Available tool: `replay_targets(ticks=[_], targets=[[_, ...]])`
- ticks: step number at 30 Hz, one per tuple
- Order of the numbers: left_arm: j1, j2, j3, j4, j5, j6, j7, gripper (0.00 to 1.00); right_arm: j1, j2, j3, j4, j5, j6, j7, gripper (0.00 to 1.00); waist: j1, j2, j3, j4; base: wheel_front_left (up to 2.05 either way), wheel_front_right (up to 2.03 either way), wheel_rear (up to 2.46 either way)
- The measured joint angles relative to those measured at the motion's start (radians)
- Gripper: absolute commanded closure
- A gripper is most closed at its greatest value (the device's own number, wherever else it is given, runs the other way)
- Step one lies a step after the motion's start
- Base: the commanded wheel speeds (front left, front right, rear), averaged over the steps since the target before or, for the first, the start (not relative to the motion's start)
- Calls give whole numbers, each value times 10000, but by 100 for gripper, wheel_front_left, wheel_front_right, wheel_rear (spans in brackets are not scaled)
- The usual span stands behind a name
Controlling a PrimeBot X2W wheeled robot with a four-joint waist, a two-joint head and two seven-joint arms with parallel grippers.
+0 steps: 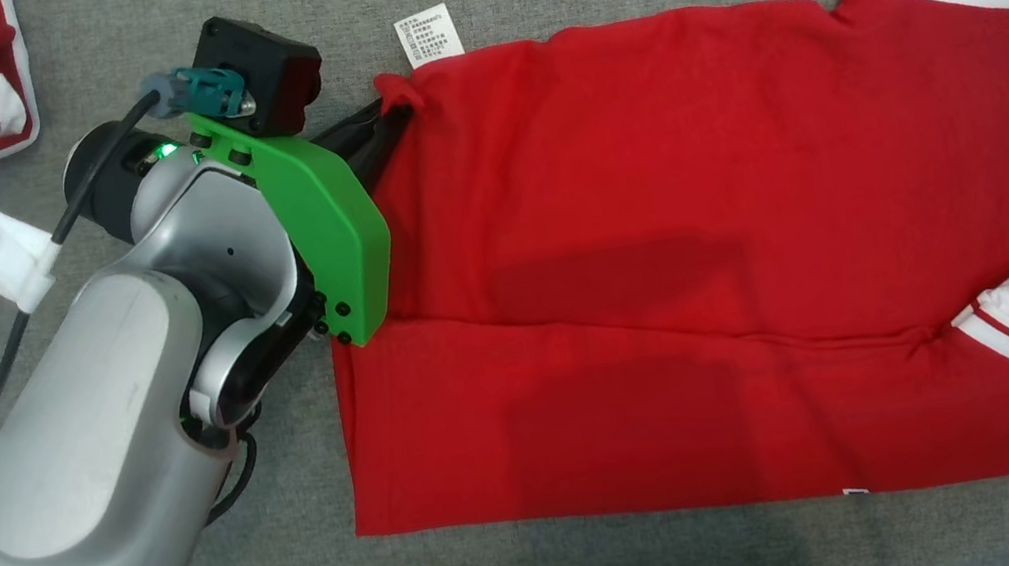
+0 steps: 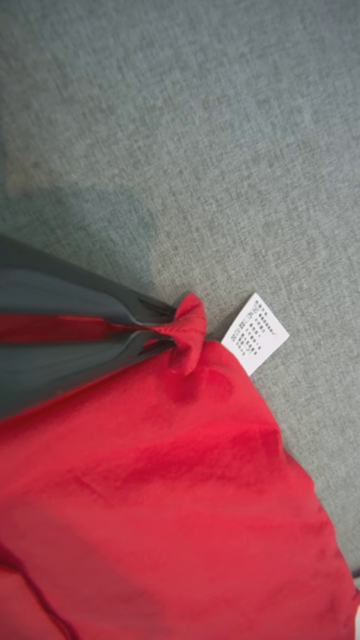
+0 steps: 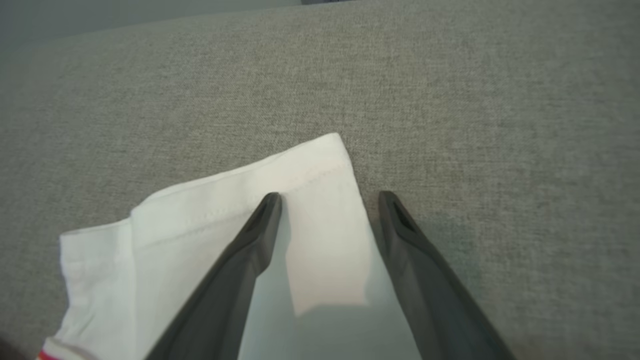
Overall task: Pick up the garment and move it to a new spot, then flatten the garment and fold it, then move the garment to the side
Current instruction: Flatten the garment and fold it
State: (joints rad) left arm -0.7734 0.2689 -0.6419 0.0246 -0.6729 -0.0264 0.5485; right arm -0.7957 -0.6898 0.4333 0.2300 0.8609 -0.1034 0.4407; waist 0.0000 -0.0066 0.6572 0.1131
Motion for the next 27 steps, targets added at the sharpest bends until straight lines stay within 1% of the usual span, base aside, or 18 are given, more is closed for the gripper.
replay_targets(ticks=[5, 6, 7, 8, 11, 14, 17, 21, 23, 27], targets=[[-67, -69, -10, 65, 2, -13, -140, 100, -360, 111, 48, 297, -75, 2, -151, 0, 0, 0, 158, 172, 0, 0, 0], [-74, -86, -13, 79, 2, -13, -155, 100, -398, 146, 52, 351, -88, 6, -182, 26, 0, 0, 166, 186, 0, 0, 0], [-79, -94, -25, 119, 2, -17, -209, 100, -414, 178, 54, 405, -88, 8, -194, 64, 0, 0, 164, 194, 0, 0, 0], [-82, -109, -23, 161, 2, -52, -215, 100, -419, 194, 56, 464, -88, 21, -242, 100, 0, 0, 157, 197, 0, 0, 0], [-97, -155, -19, 274, 2, -88, -232, 100, -449, 278, 54, 663, -63, 67, -265, 100, 0, 0, 125, 195, 0, 0, 0], [-97, -171, -13, 372, 2, -90, -307, 100, -524, 397, 86, 767, -50, 186, -280, 100, 0, 0, 84, 172, 0, 0, 0], [-95, -167, 31, 571, 2, -90, -424, 100, -561, 581, 117, 961, -42, 268, -487, 100, 0, 0, 10, 109, 0, 0, 0], [-69, -165, 138, 903, 2, -90, -679, 100, -556, 742, 92, 1120, 42, 474, -815, 100, 0, 0, -163, 13, 0, 0, 0], [-25, -161, 230, 1179, 0, -90, -849, 100, -527, 882, 25, 1152, 148, 696, -1070, 100, 0, 0, -355, -54, 0, 0, 0], [245, -58, 286, 1482, -15, -90, -1020, 100, -249, 890, 12, 1133, 222, 1012, -1361, 100, 0, 0, -681, -157, 0, 0, 0]])
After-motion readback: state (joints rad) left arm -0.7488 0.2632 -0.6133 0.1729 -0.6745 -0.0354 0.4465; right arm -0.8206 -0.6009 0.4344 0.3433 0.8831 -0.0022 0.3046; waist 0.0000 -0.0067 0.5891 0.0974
